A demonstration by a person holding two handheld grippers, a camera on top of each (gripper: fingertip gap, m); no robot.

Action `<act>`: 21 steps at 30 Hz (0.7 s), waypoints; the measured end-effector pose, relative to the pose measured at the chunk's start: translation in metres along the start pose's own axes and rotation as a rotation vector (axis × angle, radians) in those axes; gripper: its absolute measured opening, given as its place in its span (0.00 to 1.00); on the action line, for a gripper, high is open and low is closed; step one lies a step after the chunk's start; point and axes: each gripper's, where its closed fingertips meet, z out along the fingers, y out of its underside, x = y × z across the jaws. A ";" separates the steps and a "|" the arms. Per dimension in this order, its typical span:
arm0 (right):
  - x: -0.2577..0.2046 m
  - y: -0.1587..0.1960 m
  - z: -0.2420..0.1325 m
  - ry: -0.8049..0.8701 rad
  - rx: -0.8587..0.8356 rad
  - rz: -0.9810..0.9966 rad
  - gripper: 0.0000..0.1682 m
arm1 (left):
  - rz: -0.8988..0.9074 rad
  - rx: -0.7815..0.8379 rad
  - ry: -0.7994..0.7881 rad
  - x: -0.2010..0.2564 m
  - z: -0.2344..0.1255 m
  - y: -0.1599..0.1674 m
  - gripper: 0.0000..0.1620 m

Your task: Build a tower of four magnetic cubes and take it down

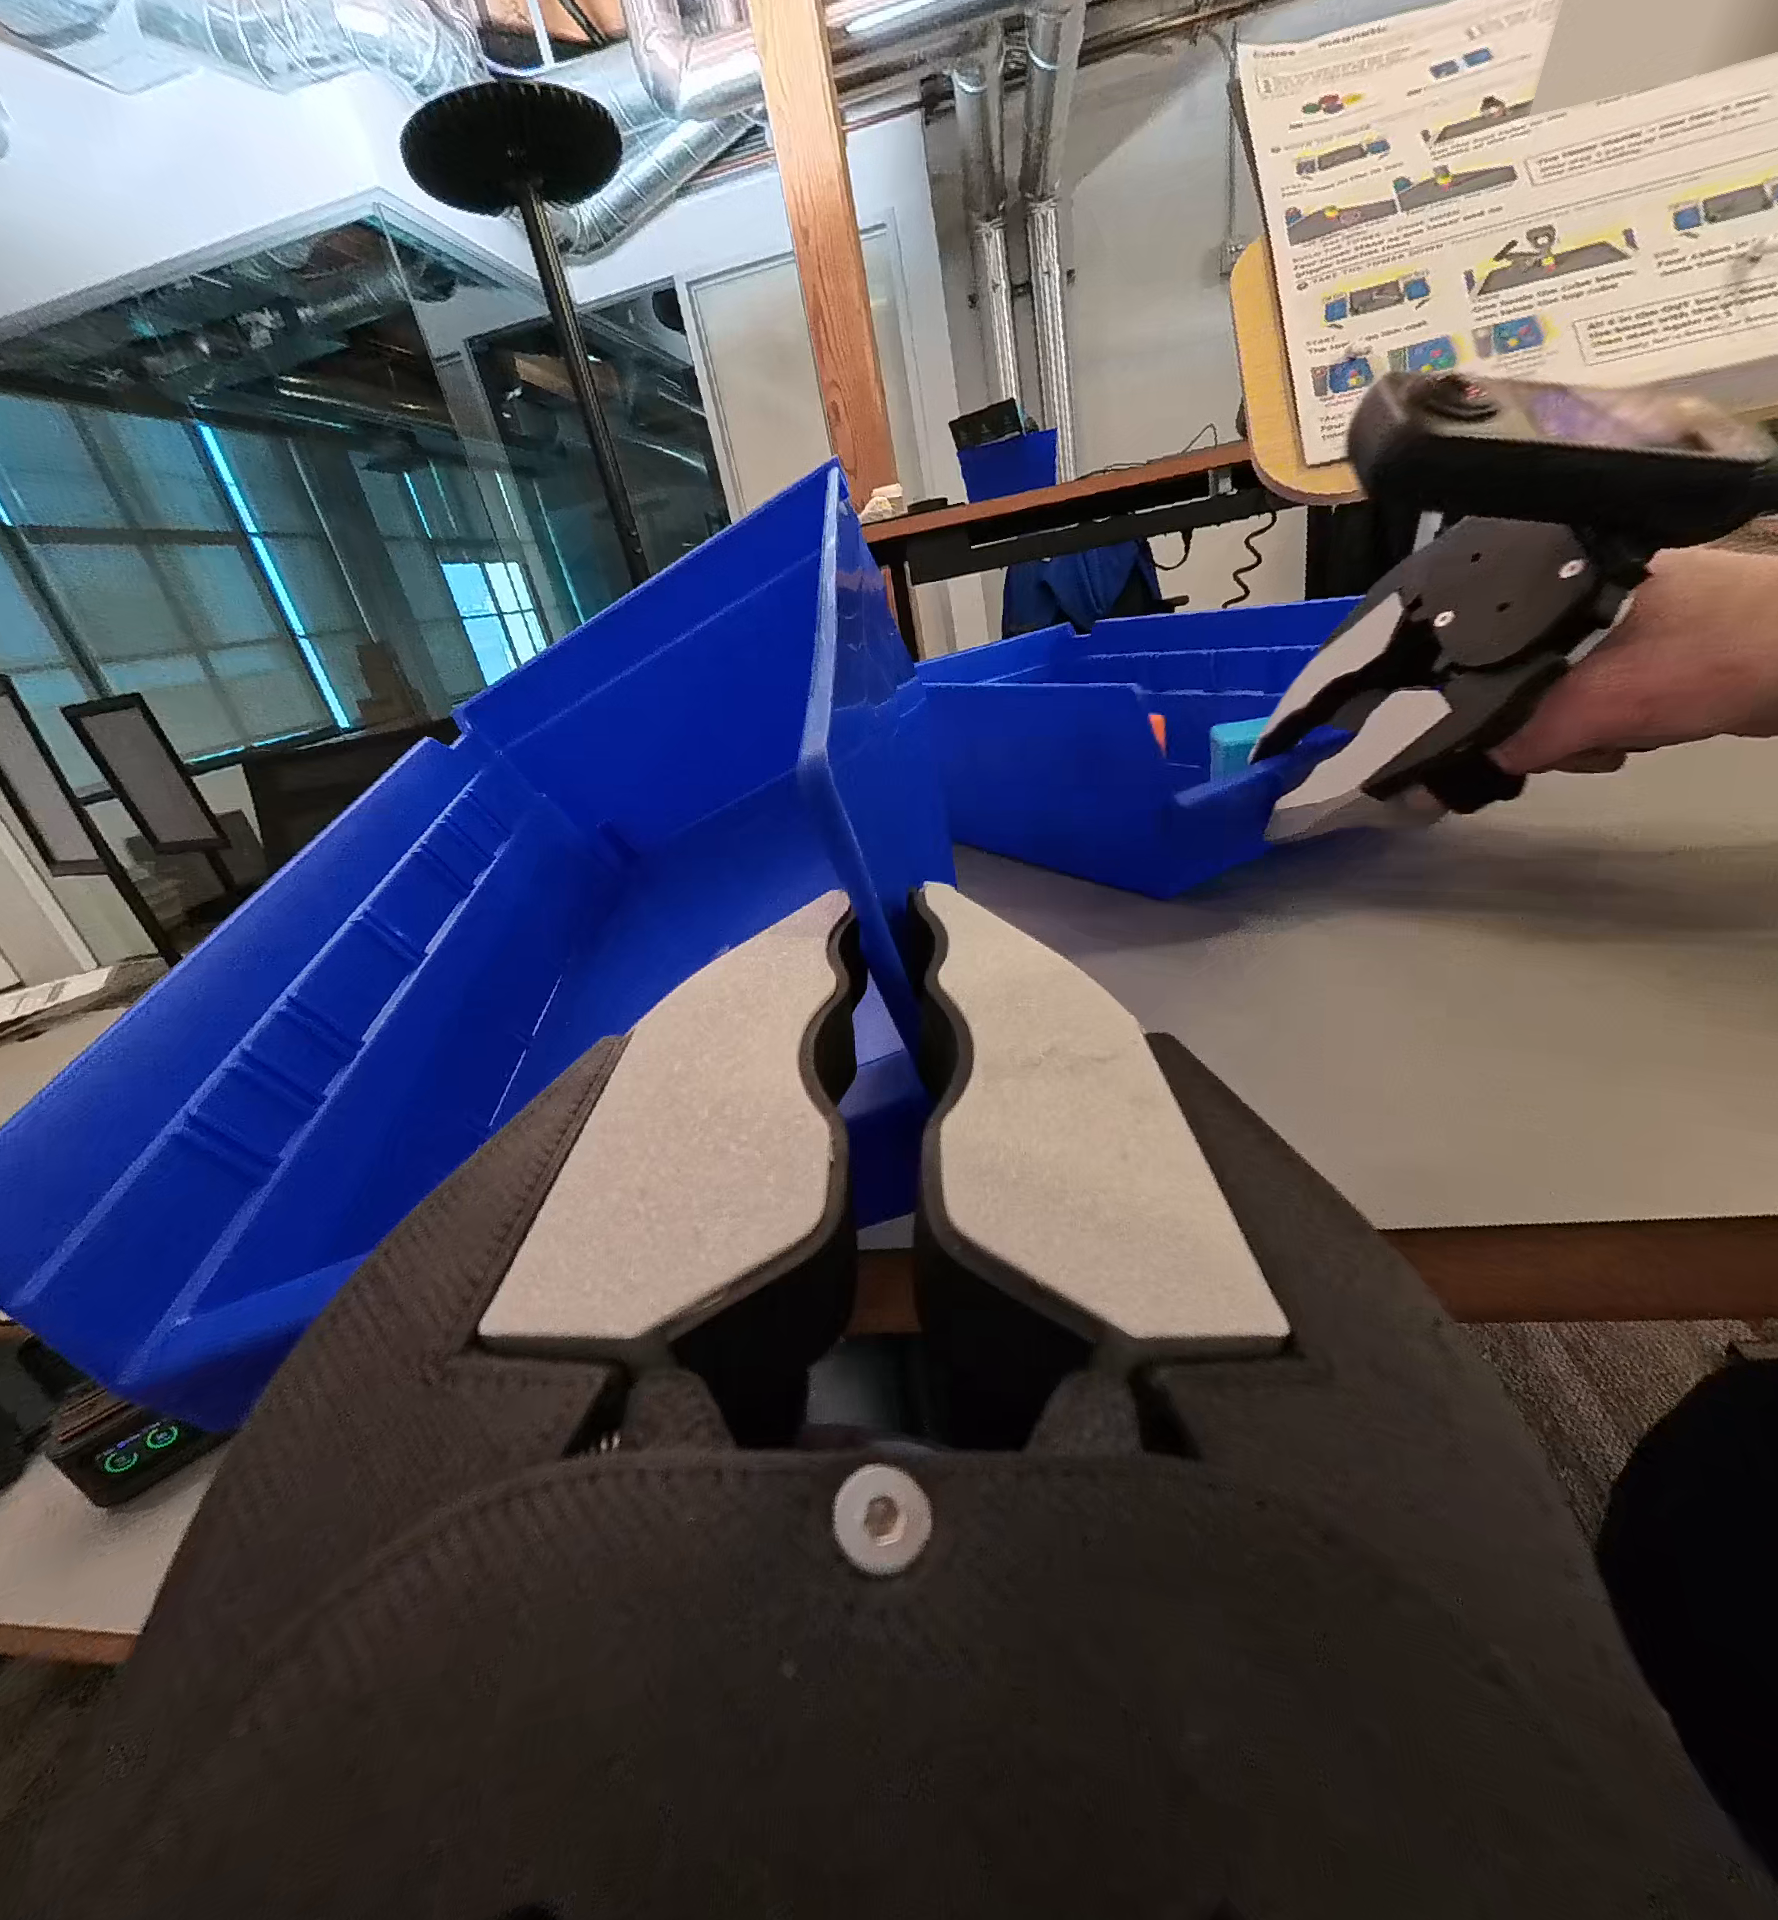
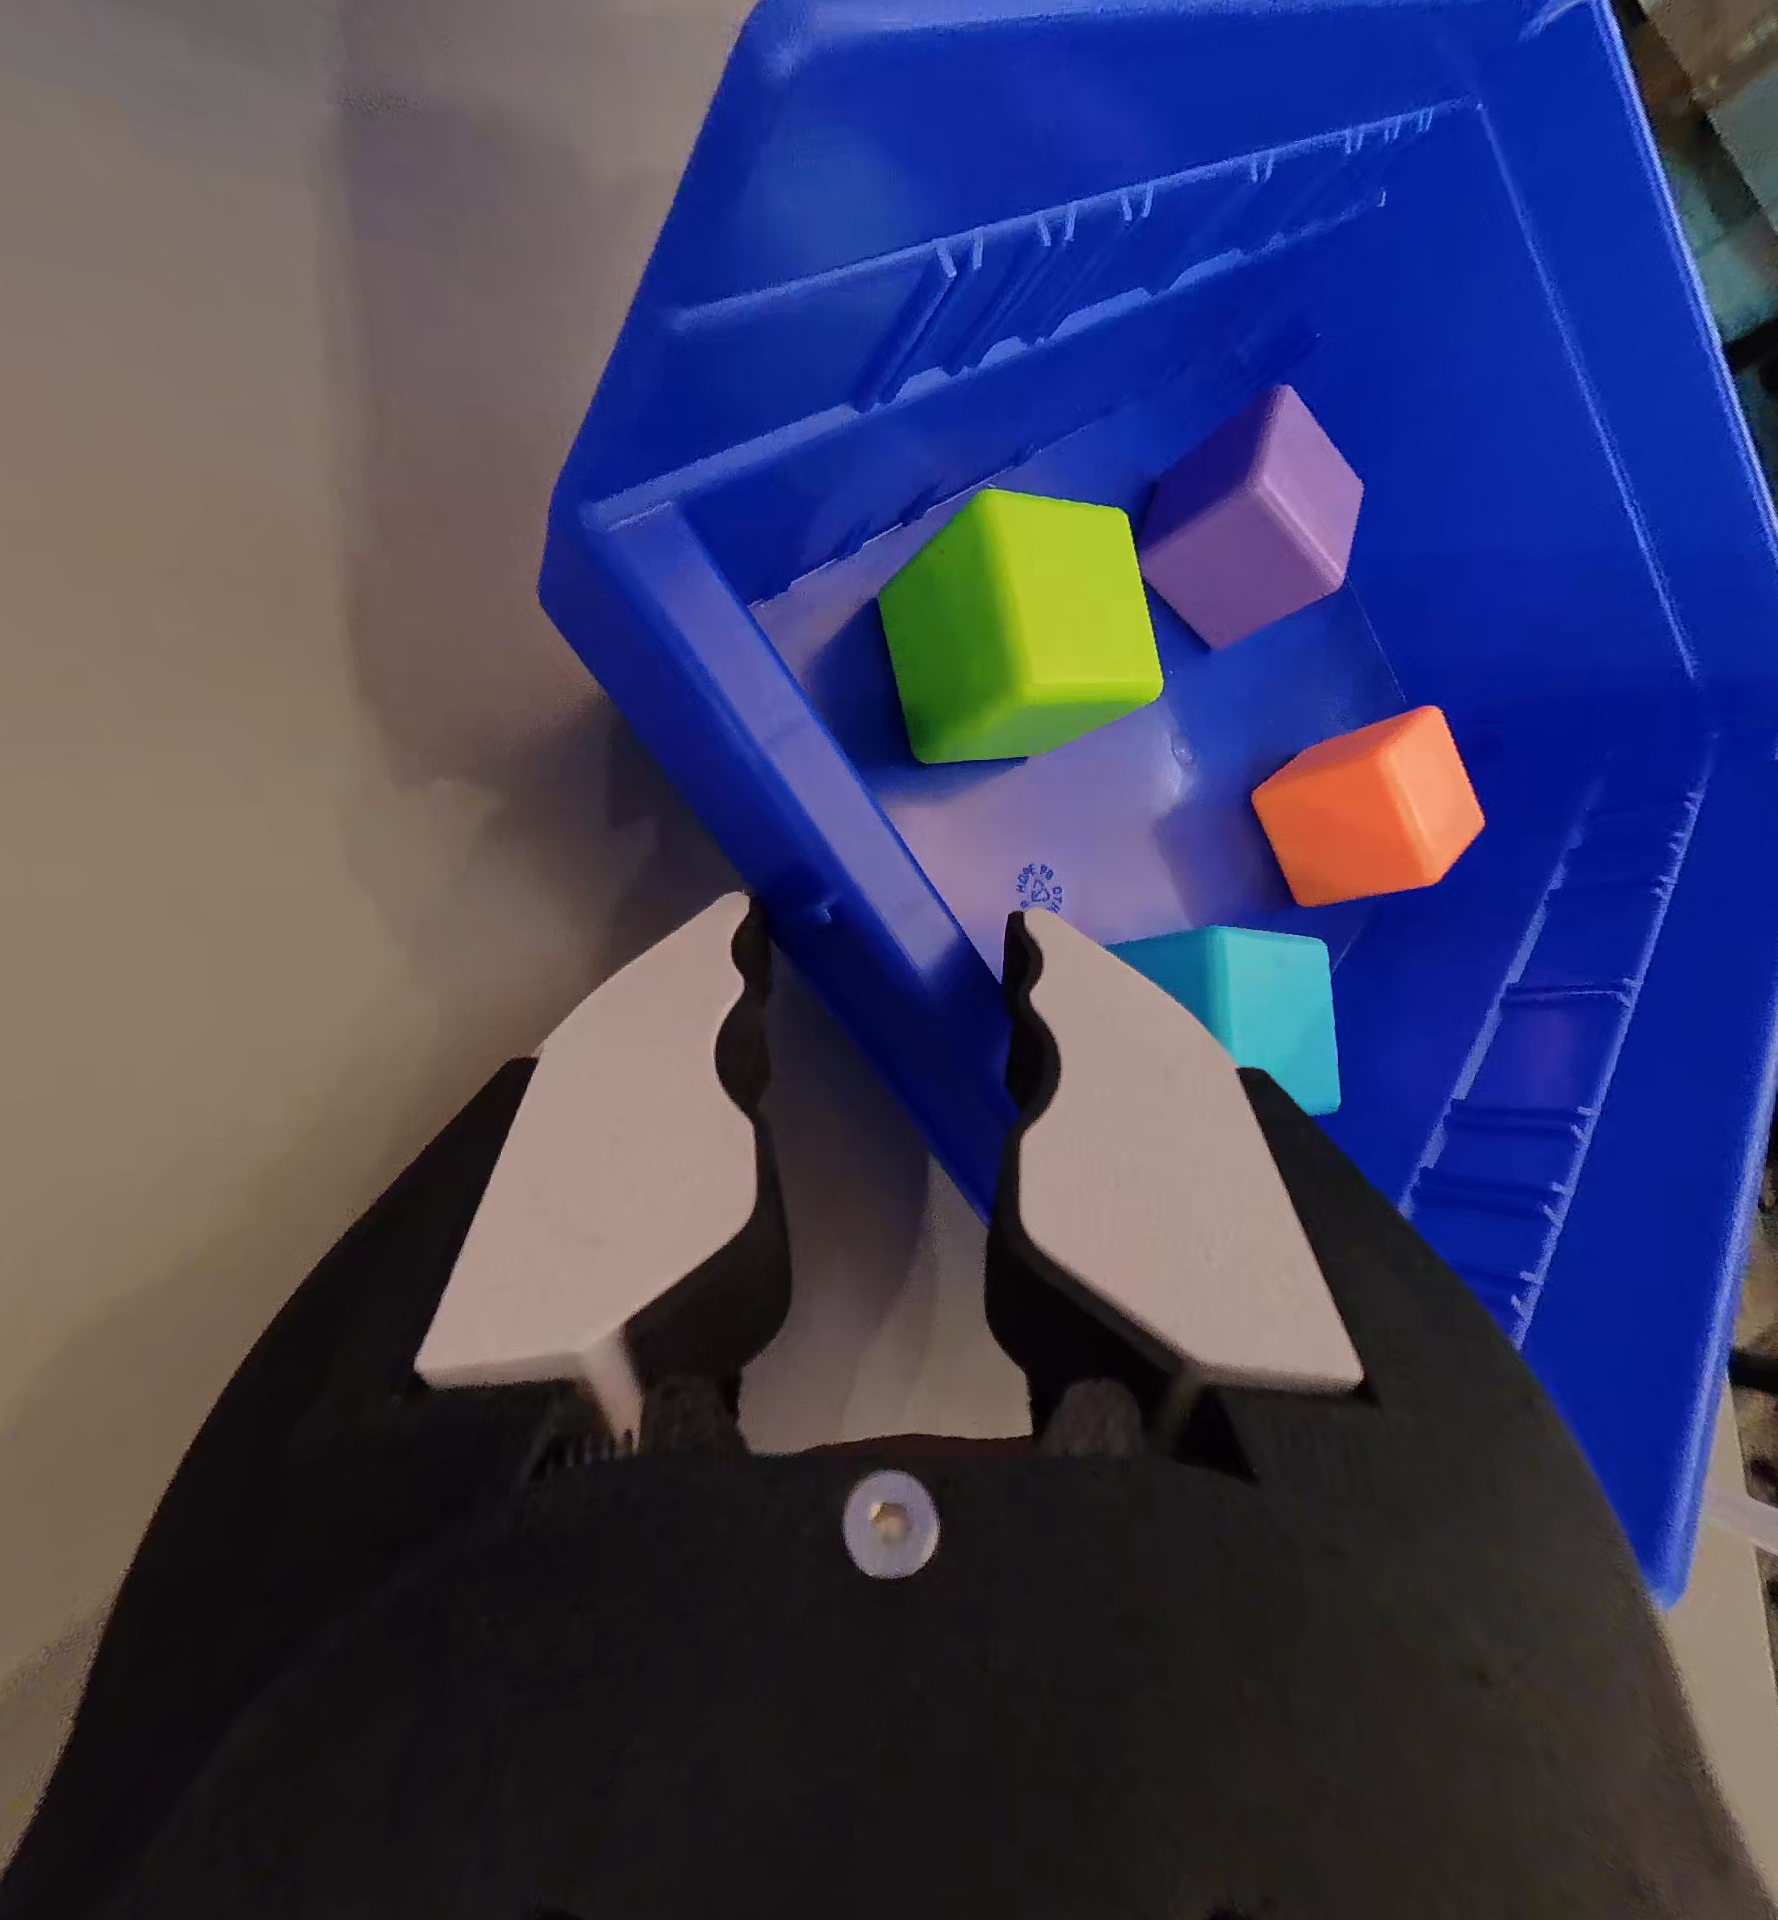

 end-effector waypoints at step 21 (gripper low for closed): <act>0.066 -0.046 0.093 0.214 -0.191 0.253 0.26 | -0.015 0.019 -0.016 -0.005 -0.005 0.001 0.04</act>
